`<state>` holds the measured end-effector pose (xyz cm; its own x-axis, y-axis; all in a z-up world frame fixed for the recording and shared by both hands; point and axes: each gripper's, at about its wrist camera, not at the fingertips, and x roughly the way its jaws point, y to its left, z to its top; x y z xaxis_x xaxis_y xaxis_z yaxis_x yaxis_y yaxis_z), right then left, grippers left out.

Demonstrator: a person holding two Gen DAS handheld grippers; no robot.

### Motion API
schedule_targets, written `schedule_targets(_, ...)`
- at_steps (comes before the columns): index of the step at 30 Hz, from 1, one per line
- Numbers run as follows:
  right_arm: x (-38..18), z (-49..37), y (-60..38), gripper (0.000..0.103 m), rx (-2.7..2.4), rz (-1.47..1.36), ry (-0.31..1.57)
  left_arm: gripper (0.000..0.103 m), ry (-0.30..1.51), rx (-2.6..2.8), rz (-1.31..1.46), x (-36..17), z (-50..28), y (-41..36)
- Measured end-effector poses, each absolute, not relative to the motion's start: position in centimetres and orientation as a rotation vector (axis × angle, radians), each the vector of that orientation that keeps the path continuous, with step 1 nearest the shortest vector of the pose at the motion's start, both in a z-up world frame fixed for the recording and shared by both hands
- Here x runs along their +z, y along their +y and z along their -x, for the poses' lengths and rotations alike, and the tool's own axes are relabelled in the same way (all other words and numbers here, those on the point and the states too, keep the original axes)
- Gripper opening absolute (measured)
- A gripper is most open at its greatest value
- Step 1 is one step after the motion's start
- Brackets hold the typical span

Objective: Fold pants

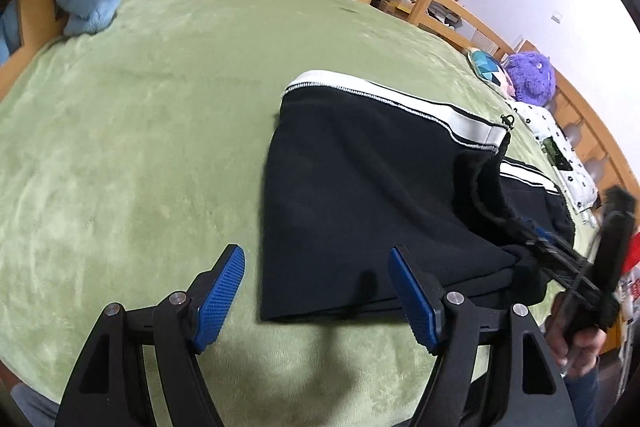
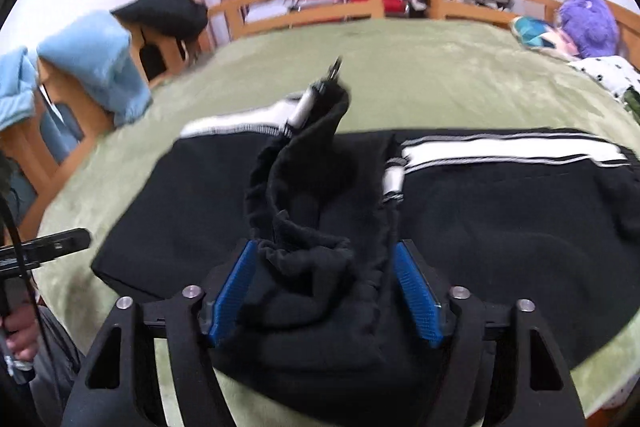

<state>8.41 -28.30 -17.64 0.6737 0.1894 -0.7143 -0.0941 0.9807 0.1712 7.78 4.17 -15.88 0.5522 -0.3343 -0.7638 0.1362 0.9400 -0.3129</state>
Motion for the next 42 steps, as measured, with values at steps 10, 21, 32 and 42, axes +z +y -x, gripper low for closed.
schedule_targets(10,-16.5,-5.7,-33.5,0.018,0.100,-0.404,0.795,0.072,0.947,-0.311,0.273,-16.1,-7.9,4.0)
schedule_targets(21,-14.2,-4.8,-34.0,0.068,0.131,-0.374,0.754,0.073,0.959,-0.297,0.266,-16.4,-8.3,4.4)
schedule_targets(32,-16.9,-15.1,-31.0,0.069,0.173,-0.258,0.958,0.072,0.955,-0.274,0.287,-16.4,-9.9,5.8)
schedule_targets(42,-18.2,-15.8,-34.0,0.008,0.092,-0.273,0.939,0.073,0.974,-0.309,0.279,-17.2,-12.0,4.9)
